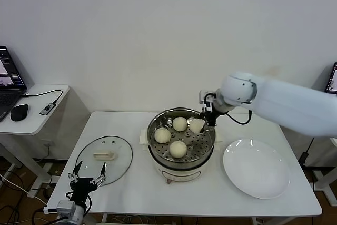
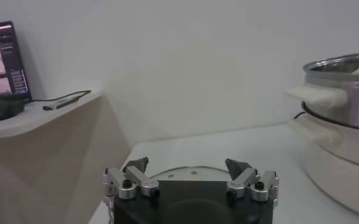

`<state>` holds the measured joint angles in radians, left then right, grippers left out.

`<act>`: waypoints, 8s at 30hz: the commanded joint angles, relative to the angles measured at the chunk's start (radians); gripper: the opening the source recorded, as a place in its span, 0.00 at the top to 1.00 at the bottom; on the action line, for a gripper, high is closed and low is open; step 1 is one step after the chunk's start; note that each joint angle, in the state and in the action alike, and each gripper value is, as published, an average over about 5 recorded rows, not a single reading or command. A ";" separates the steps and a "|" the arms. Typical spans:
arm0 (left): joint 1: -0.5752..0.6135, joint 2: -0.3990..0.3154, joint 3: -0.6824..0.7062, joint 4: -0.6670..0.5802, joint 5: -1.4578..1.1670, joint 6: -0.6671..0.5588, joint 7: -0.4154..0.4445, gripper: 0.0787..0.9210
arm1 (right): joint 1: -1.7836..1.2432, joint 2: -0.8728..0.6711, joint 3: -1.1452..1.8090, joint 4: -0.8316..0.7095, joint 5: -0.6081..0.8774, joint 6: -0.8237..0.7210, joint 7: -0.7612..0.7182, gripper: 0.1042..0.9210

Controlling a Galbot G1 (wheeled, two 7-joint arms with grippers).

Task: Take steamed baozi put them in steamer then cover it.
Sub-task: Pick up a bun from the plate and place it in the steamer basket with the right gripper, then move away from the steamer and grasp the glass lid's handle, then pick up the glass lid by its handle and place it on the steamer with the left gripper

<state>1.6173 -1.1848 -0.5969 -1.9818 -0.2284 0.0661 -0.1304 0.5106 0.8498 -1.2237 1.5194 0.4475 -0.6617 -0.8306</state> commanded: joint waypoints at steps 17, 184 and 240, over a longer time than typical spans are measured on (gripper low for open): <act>0.003 0.004 -0.004 0.000 -0.001 -0.003 0.000 0.12 | -0.114 0.067 0.048 -0.075 -0.021 -0.023 0.071 0.38; -0.230 0.235 -0.027 0.019 1.121 0.057 0.140 0.92 | -2.187 0.690 2.119 0.600 -0.420 0.674 0.549 0.12; -0.779 -0.213 0.765 0.166 1.639 0.457 0.508 0.92 | -2.111 0.724 2.043 0.457 -0.626 0.696 0.617 0.12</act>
<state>0.8588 -1.3196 0.1317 -1.8846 1.3495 0.5166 0.3592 -1.5998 1.5746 0.8188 1.9725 -0.1759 0.0298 -0.2150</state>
